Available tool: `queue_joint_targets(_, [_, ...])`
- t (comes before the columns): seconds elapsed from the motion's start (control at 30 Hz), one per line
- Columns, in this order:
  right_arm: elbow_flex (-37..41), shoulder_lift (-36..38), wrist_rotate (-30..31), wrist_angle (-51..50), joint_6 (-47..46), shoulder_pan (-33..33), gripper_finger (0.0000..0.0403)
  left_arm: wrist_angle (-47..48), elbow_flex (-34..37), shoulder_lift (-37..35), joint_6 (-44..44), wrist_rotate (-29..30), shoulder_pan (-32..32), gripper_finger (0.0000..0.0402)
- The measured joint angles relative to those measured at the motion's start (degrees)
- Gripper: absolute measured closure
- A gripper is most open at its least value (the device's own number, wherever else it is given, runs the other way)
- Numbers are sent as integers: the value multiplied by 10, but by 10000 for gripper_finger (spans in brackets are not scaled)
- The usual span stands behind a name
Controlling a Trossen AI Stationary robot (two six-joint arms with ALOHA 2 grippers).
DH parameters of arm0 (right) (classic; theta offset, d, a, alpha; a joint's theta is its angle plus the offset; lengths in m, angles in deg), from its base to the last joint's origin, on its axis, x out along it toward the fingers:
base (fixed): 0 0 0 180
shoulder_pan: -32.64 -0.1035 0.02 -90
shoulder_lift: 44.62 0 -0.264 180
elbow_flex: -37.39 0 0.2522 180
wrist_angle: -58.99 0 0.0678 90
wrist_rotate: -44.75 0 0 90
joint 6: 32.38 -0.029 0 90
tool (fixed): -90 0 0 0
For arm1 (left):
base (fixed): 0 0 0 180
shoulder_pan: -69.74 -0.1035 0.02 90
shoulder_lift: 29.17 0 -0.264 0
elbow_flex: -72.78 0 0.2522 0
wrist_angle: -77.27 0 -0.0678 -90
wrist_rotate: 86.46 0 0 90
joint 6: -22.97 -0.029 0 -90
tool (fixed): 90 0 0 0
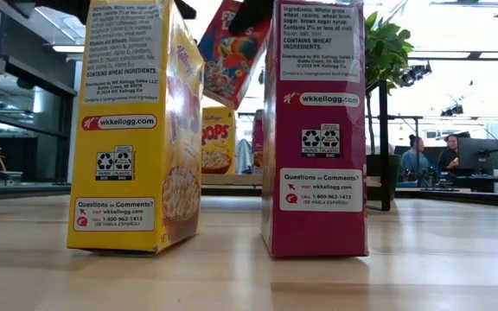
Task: Stack cereal on shelf
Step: Put the red cereal box on the shelf aligned with the other red cereal box
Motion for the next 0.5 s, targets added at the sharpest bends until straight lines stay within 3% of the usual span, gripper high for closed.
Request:
queue_joint_targets(0.1, [0, 0, -8, 0, 0, 0, 245, -3, -15, 29, 1, -6, -20, 60])
queue_joint_targets(0.27, [0, 1, -13, 7, 12, 0, 245, 0, -25, 64, 24, -81, -49, 59])
queue_joint_targets(0.5, [0, 1, -38, 25, 30, 0, 245, -1, -27, 89, 27, -125, -71, 61])
